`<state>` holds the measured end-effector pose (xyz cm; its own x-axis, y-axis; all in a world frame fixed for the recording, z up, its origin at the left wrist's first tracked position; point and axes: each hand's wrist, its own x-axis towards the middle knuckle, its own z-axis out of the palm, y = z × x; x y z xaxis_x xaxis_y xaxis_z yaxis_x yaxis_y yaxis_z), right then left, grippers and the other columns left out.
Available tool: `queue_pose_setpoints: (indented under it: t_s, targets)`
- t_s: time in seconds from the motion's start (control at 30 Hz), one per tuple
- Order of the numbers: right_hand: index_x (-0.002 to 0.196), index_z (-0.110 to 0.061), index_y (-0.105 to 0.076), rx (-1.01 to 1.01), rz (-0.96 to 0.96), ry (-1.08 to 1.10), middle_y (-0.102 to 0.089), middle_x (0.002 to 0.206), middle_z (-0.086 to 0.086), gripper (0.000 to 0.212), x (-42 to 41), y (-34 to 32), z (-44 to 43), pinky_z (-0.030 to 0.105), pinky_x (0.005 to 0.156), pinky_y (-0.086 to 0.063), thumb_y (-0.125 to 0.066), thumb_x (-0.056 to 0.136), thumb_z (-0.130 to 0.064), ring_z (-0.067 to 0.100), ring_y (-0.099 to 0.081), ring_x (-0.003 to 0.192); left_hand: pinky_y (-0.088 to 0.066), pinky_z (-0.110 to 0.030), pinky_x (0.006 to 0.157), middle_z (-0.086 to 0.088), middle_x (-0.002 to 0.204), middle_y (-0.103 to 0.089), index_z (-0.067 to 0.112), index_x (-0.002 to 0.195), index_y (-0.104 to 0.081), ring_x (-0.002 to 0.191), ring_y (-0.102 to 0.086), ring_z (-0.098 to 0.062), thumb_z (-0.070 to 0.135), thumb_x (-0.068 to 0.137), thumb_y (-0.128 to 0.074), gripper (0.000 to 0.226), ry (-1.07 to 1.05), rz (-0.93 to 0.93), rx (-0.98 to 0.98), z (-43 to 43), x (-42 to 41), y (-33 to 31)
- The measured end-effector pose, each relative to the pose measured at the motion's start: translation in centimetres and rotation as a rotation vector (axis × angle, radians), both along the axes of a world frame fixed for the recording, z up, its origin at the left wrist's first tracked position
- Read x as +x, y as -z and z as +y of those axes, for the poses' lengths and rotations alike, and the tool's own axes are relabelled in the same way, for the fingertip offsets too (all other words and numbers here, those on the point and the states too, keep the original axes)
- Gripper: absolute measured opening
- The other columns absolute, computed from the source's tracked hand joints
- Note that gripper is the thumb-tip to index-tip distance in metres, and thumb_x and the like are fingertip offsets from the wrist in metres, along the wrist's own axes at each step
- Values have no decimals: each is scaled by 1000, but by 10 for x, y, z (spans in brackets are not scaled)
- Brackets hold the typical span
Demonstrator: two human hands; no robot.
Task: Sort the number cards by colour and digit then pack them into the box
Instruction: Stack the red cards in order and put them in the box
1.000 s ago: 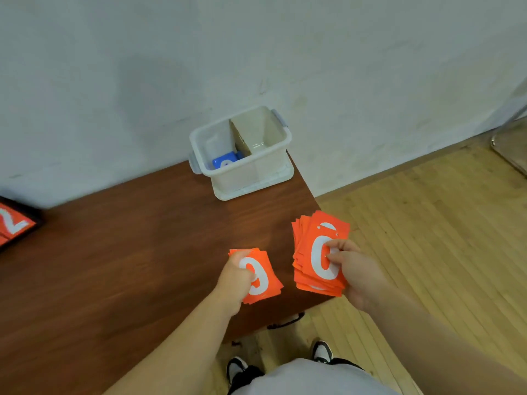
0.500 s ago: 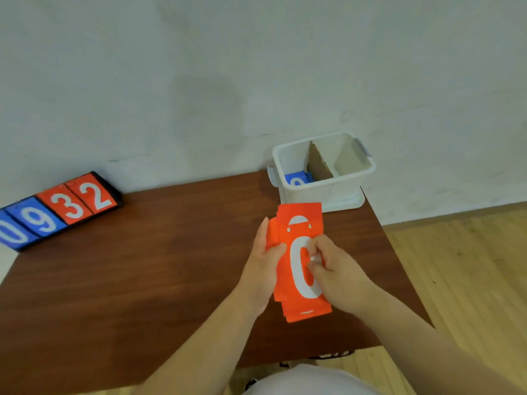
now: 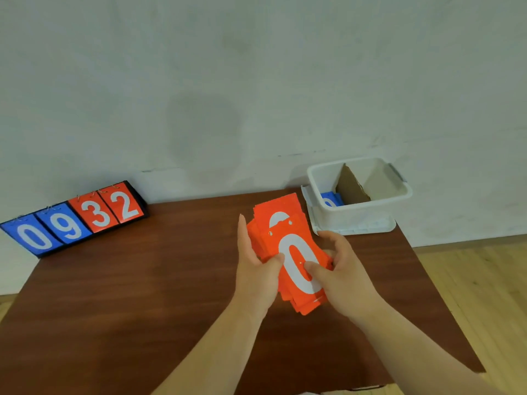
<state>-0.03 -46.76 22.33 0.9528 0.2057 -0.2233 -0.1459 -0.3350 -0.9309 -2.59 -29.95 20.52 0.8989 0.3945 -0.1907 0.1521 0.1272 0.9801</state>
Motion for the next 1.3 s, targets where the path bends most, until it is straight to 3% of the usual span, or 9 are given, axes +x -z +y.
queue_pose_setpoints:
  t_s: [0.1, 0.23, 0.37, 0.47, 0.6, 0.77, 0.97, 1.1, 1.3]
  targets:
    - [135, -46, -37, -223, -121, -125, -64, 115, -16, 57, 10, -11, 5, 23, 80, -57, -69, 91, -31, 4, -67, 99, -57, -28, 89, 4, 142, -47, 55, 153, -9, 117, -61, -9, 12, 86, -78, 105, 6, -13, 217, 40, 5, -10]
    - [136, -51, -31, -543, -231, -360, -59, 130, -15, 54, 21, -23, 16, 25, 95, -50, -63, 95, -37, 11, -60, 117, -38, -23, 103, 20, 153, -21, 60, 151, -8, 133, -37, 1, 33, 85, -78, 100, 270, -49, 676, 86, 15, -27]
    - [135, -50, -35, -588, -233, -398, -58, 136, -14, 49, 28, -11, 34, 25, 97, -48, -61, 96, -37, 10, -58, 121, -39, -27, 112, 19, 142, -48, 47, 147, -43, 128, -46, 3, 23, 89, -71, 68, 618, -46, 892, 102, 23, -19]
    - [134, -51, -40, -626, -197, -380, -59, 134, -15, 45, 35, 10, 40, 25, 94, -53, -61, 96, -39, 10, -60, 118, -40, -25, 110, 19, 135, -58, 41, 135, -58, 125, -51, 0, 17, 91, -65, 50, 607, 24, 893, 111, 24, 10]
    - [140, -48, -41, -663, -189, -430, -59, 137, -14, 45, 51, 38, 52, 24, 92, -54, -58, 98, -41, 12, -61, 119, -39, -25, 112, 17, 141, -52, 43, 145, -47, 128, -44, 2, 20, 97, -60, 55, 542, 2, 941, 113, 31, 46]
    - [146, -44, -42, -737, -310, -435, -53, 144, -16, 48, 95, 66, 65, 28, 107, -45, -55, 100, -39, 10, -54, 128, -52, -26, 92, 15, 125, -52, 42, 145, -49, 114, -54, -5, 23, 100, -58, 49, 458, -88, 1024, 116, 57, 85]
    - [144, -44, -42, -793, -414, -458, -58, 131, -18, 45, 130, 138, 65, 21, 98, -46, -52, 100, -39, 5, -56, 118, -47, -16, 91, 14, 127, -51, 33, 140, -58, 115, -49, -1, 21, 100, -58, 42, 360, -90, 1018, 111, 80, 154]
    - [144, -44, -40, -810, -395, -468, -58, 126, -15, 45, 136, 177, 61, 19, 87, -47, -52, 100, -41, 5, -57, 110, -35, -6, 91, 14, 133, -43, 46, 148, -42, 117, -43, 1, 26, 101, -55, 53, 329, 8, 936, 106, 76, 199]
    - [138, -41, -52, -754, -470, -485, -61, 121, -17, 39, 144, 168, 56, 18, 83, -49, -53, 99, -39, 7, -60, 107, -38, 3, 80, 20, 126, -39, 44, 139, -48, 112, -37, 14, 26, 101, -54, 43, 262, 4, 905, 101, 87, 188]
